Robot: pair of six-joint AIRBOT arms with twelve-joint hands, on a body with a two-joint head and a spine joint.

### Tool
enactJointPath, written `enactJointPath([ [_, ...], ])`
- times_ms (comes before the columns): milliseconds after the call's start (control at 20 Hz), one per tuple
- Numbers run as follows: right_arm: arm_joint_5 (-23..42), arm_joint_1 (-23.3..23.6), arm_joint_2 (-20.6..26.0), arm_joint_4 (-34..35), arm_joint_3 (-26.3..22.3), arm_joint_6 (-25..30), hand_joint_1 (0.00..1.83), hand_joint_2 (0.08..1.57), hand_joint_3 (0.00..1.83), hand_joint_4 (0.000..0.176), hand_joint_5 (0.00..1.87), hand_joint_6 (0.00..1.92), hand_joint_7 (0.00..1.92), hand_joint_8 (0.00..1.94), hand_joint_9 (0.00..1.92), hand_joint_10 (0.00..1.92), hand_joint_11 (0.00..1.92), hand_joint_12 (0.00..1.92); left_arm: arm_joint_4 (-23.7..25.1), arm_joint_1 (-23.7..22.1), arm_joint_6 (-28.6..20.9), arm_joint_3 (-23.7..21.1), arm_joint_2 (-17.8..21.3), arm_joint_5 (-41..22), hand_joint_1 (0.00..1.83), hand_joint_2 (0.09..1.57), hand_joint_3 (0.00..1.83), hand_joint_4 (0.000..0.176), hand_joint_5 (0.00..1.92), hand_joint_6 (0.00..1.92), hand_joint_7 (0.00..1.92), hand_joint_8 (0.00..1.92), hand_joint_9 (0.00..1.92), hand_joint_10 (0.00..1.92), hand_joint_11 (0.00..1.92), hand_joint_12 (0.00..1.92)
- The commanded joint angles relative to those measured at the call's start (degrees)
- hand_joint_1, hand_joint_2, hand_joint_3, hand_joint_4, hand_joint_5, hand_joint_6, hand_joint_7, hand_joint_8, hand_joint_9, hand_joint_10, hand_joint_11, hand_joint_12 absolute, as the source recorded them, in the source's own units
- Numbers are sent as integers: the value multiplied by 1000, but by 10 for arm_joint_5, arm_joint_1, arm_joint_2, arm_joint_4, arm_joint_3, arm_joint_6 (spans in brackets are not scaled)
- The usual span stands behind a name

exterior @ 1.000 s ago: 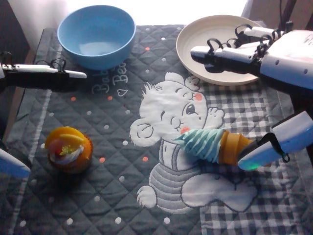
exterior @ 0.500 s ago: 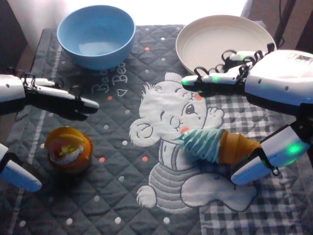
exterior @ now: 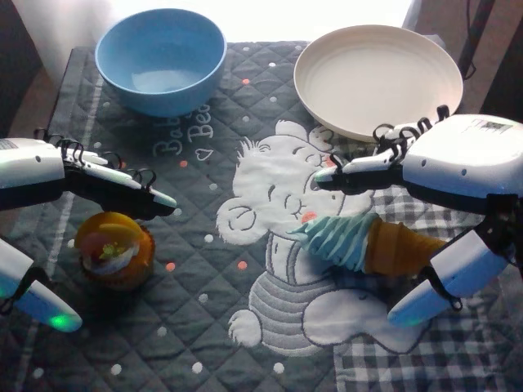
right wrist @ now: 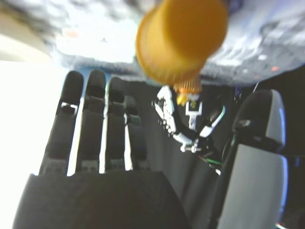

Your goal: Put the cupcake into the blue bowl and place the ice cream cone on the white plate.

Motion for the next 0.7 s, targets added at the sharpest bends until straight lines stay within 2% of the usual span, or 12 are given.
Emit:
enactJointPath([
  [0, 53, 1, -3, 16, 4, 6, 731, 683, 2, 0, 321, 1, 573, 1, 608, 5, 263, 764, -20, -8, -5, 0, -3, -46, 861, 769, 2, 24, 461, 3, 575, 1, 635, 2, 276, 944],
  [250, 47, -6, -12, 17, 10, 10, 811, 697, 3, 0, 333, 6, 582, 2, 631, 4, 302, 699, -19, -8, -7, 1, -4, -45, 868, 787, 2, 43, 425, 0, 570, 2, 636, 1, 274, 988],
  [350, 45, -10, -17, 21, 15, 10, 838, 721, 1, 0, 381, 1, 589, 0, 662, 6, 360, 678, -19, -8, -7, 2, -5, -45, 875, 797, 1, 39, 419, 0, 559, 0, 626, 0, 285, 958],
  [400, 44, -11, -19, 21, 16, 10, 907, 746, 1, 0, 496, 6, 729, 14, 833, 40, 544, 761, -19, -8, -9, 2, -6, -46, 906, 799, 2, 33, 421, 1, 554, 0, 623, 0, 285, 956],
  [450, 44, -11, -20, 21, 17, 10, 963, 763, 0, 0, 562, 2, 823, 10, 947, 53, 635, 873, -19, -7, -12, 3, -6, -49, 934, 799, 0, 17, 445, 2, 566, 1, 630, 1, 309, 912],
  [500, 44, -11, -21, 21, 17, 10, 1015, 800, 1, 0, 674, 6, 984, 25, 1111, 101, 775, 1074, -18, -7, -13, 3, -7, -49, 1004, 799, 0, 0, 456, 4, 575, 4, 642, 6, 318, 902],
  [550, 44, -12, -23, 20, 18, 10, 1047, 820, 2, 0, 747, 8, 1082, 29, 1206, 138, 828, 1212, -18, -6, -15, 5, -9, -49, 1063, 804, 1, 0, 466, 7, 583, 6, 653, 10, 329, 904],
  [600, 44, -13, -25, 20, 18, 9, 1100, 863, 2, 0, 874, 2, 1220, 20, 1226, 282, 817, 1334, -18, -6, -19, 7, -12, -49, 1121, 847, 3, 0, 493, 5, 614, 6, 682, 11, 356, 913],
  [650, 44, -13, -25, 20, 18, 9, 1142, 902, 1, 0, 961, 1, 1284, 13, 1194, 477, 828, 1400, -17, -5, -21, 9, -14, -49, 1192, 890, 2, 0, 548, 6, 670, 8, 798, 31, 491, 887],
])
